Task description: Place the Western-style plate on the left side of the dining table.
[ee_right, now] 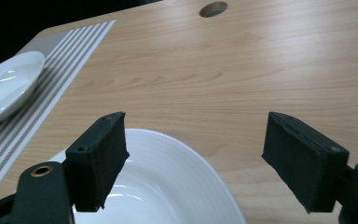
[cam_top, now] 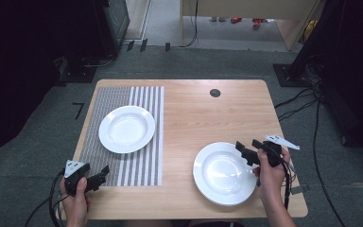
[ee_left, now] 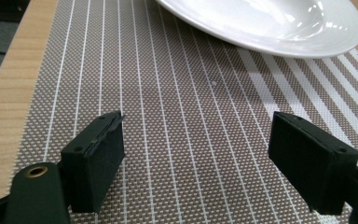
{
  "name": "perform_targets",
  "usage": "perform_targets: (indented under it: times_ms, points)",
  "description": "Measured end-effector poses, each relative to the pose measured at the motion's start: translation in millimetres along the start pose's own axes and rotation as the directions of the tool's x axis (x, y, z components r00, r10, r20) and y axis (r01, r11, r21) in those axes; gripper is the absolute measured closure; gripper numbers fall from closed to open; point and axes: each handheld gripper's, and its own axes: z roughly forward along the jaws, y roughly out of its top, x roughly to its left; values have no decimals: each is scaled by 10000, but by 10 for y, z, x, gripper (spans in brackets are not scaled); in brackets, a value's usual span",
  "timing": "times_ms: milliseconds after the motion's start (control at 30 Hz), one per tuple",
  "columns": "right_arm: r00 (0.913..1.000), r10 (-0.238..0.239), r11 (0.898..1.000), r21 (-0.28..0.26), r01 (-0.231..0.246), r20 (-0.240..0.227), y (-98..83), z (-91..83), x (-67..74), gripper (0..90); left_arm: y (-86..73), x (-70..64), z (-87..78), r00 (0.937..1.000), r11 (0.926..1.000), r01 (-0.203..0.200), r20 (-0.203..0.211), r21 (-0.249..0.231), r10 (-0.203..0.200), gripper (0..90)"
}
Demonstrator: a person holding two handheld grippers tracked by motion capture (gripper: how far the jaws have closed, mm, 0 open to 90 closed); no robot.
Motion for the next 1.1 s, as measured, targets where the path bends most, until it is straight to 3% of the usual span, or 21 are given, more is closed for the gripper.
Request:
perform_targets:
  times_ms: [233, 500, 633, 867, 1100]
  points:
    - [9987, 242, 9996, -137, -236, 439, -90, -187, -252, 219, -16, -54, 41, 9992, 9992, -333, -225, 241, 338, 177]
    - [9937, 555, 9984, -125, -546, 969, -223, -323, -510, 219, -14, -64, 47, 9988, 9988, -384, -284, 290, 392, 170]
    - [9891, 437, 9990, -142, -422, 1405, -293, -388, -644, 220, -14, -78, 51, 9981, 9983, -483, -377, 337, 496, 170]
    - [9816, 704, 9975, -185, -682, 1774, -395, -527, -856, 221, -14, -102, 60, 9960, 9968, -676, -554, 430, 699, 170]
    - [9764, 478, 9988, -18, -485, 2104, -501, -639, -1003, 218, -14, -125, 67, 9936, 9951, -846, -701, 518, 881, 170]
